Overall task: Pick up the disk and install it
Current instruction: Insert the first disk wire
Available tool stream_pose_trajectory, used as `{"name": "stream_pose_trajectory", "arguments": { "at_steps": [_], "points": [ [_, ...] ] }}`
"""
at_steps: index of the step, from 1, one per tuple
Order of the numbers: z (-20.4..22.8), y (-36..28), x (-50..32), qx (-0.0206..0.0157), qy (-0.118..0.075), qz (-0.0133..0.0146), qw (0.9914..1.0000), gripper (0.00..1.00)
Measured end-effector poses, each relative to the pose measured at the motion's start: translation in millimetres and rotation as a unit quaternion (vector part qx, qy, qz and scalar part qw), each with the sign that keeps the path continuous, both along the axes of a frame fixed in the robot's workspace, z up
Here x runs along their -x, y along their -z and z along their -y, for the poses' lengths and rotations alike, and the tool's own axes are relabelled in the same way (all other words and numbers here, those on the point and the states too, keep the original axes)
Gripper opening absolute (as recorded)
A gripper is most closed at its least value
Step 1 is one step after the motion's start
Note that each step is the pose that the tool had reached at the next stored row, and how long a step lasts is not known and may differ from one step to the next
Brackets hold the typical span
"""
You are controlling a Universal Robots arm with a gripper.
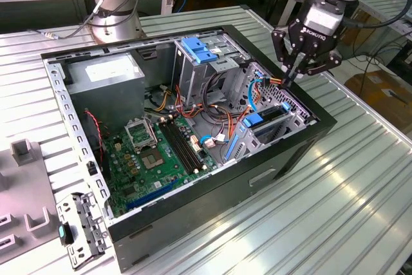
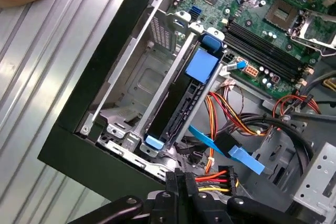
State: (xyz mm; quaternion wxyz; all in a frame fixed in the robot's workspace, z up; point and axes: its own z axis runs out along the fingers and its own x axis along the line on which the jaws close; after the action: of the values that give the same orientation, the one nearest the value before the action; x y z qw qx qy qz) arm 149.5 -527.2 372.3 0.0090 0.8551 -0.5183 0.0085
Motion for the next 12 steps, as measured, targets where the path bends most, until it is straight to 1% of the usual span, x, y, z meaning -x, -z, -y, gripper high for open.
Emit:
{"name": "stream_pose_trajectory", "arguments": {
  "at_steps": [2, 8, 9, 10, 12],
  "points": [
    [0.0, 0.1, 0.0, 0.0, 0.023, 0.0, 0.99974, 0.17],
    [0.0, 0.2, 0.0, -0.0001, 0.024, 0.0, 0.9997, 0.17],
    [0.0, 0.2, 0.0, -0.0001, 0.03, 0.0, 0.99955, 0.17],
    [0.0, 0.2, 0.0, -0.0001, 0.042, 0.0, 0.99913, 0.17],
    [0.0, 0.3, 0.0, -0.0001, 0.057, 0.0, 0.99836, 0.17]
  ]
}}
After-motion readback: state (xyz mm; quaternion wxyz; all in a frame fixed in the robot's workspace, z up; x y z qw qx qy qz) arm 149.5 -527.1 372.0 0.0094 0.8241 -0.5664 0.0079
